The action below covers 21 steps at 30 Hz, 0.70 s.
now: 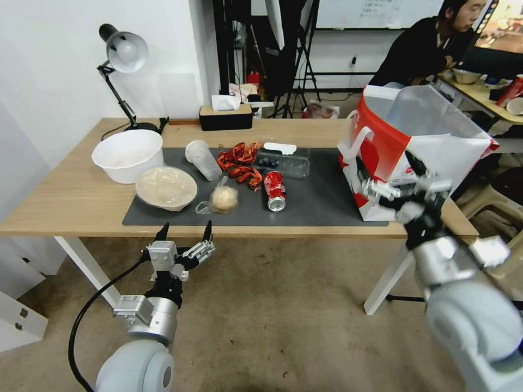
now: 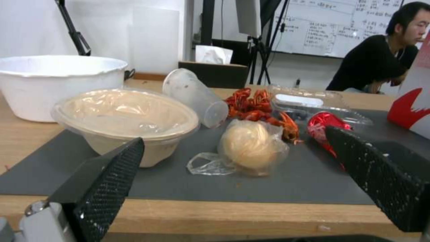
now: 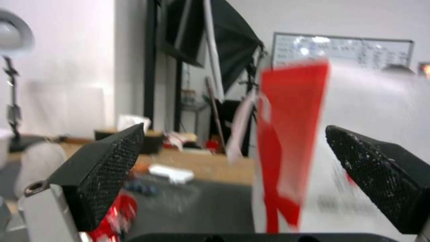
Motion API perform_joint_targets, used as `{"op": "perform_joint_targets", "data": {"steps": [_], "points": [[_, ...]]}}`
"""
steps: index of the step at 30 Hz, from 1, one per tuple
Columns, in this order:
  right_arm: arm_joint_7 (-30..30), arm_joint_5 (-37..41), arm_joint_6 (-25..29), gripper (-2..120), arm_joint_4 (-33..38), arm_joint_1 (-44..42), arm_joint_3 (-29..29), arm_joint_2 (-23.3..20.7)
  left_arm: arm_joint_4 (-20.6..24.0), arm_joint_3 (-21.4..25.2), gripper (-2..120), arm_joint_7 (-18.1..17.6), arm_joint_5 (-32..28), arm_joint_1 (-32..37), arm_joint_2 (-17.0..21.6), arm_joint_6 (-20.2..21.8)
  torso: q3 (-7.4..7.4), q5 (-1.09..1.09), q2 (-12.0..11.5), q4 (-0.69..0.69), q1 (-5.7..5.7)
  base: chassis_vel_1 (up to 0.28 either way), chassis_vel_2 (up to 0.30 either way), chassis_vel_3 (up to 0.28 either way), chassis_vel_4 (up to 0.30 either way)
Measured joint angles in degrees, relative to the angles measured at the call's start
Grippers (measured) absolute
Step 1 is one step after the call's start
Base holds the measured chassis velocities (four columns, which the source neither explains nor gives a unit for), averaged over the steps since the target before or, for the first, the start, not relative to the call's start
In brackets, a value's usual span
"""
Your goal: Pick up the trash from the table and place it into the takeout bag.
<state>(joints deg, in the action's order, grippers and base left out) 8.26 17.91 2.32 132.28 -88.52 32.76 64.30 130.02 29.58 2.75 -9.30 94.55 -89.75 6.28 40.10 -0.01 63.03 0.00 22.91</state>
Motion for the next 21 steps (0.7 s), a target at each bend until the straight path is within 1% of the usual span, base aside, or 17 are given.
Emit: {"op": "perform_joint_targets", "data": {"steps": [2,3,5,7,8,10,14,21], "points": [[1.33,-1.95,2.52,100,-1.80,-2.53,-0.75,0.94,-0.20,0.00,100,-0.02,-0.01,-0.05,0.04,-0.17,0.00,0.00,0.00,0.00,-0.01,0.000,0.000,0.000,0.000],[1.33,-1.95,2.52,100,-1.80,-2.53,-0.75,0.94,-0.20,0.00,100,-0.02,-0.01,-0.05,0.04,-0.17,0.00,0.00,0.00,0.00,-0.01,0.000,0.000,0.000,0.000],[2.79,-3.59,5.40,100,-4.81,-5.24,-1.90,2.13,-0.39,0.00,100,-0.03,-0.01,-0.08,0.05,-0.27,0.00,0.01,-0.01,0.00,0.00,0.000,0.000,0.000,0.000],[3.26,-3.90,6.23,100,-5.87,-6.00,-2.30,2.44,-0.43,-0.03,100,-0.03,-0.01,-0.11,0.05,-0.30,0.00,0.01,-0.01,0.00,0.00,0.000,0.000,0.000,0.000],[3.85,-4.60,7.96,100,-7.88,-7.26,-3.03,3.09,-0.54,-0.03,100,-0.04,-0.01,-0.16,0.07,-0.36,0.00,0.01,-0.01,-0.01,0.00,0.000,0.000,0.000,0.000],[4.25,-5.25,9.37,100,-9.73,-8.05,-3.68,3.70,-0.61,-0.03,100,-0.05,0.00,-0.19,0.16,-0.41,0.00,0.01,-0.01,-0.01,0.00,0.000,0.000,0.000,0.000],[4.83,-5.45,10.07,100,-11.04,-8.52,-4.60,4.32,-0.68,0.00,100,-0.06,-0.01,-0.28,0.25,-0.42,0.00,0.01,-0.01,0.00,0.00,0.000,0.000,0.000,0.000],[5.01,-5.43,9.99,100,-11.37,-7.53,-5.14,4.76,-0.77,0.02,100,-0.10,-0.04,-0.32,0.28,-0.45,0.00,0.01,-0.01,0.00,0.00,0.000,0.000,0.000,0.000]]}}
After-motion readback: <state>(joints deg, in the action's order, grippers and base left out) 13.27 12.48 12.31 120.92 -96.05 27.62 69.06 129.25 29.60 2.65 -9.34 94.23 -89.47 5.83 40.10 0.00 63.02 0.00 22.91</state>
